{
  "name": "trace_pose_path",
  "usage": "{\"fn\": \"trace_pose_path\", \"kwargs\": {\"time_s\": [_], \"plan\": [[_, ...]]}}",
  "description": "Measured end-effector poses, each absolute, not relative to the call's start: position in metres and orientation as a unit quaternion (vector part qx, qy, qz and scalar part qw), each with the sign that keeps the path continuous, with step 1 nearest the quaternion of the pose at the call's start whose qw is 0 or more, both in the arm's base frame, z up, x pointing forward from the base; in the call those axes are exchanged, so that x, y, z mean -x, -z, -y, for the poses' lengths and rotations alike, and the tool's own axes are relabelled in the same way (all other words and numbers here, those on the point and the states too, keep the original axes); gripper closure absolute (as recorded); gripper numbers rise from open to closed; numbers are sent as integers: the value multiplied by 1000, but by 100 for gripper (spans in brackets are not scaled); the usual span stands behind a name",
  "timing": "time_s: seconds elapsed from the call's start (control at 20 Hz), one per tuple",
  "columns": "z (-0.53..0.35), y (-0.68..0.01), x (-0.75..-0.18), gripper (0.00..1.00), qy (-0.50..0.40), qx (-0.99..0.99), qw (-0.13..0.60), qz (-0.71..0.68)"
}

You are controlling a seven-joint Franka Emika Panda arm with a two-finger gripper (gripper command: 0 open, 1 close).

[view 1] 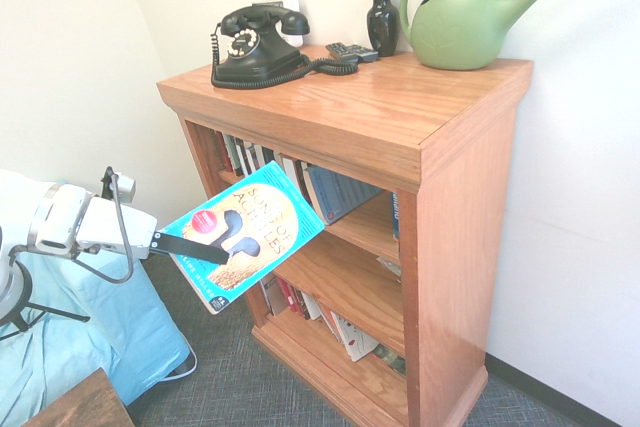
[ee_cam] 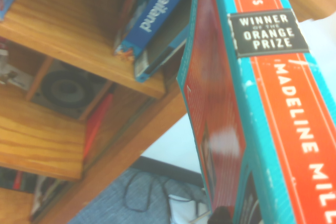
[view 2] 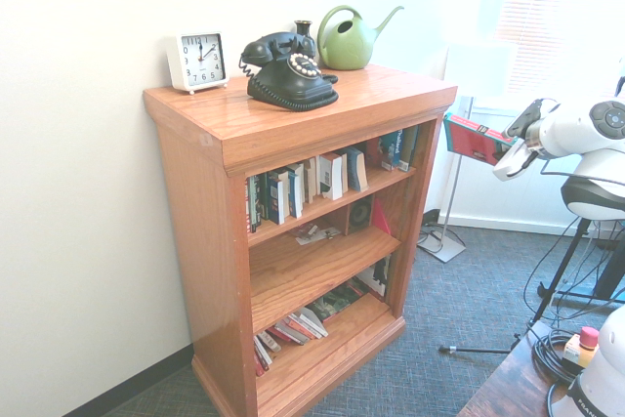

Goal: Organize the shelf

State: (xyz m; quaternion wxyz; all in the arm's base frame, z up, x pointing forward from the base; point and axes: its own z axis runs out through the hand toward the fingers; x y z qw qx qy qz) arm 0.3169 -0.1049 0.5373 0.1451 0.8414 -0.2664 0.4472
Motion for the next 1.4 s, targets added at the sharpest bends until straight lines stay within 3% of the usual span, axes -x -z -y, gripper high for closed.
{"fn": "trace_pose_path", "kwargs": {"time_s": [0.5,1.4], "plan": [[93,-491,-346,100,-413,-862,124,265],[71,-434,-417,100,-375,-871,15,315]]}}
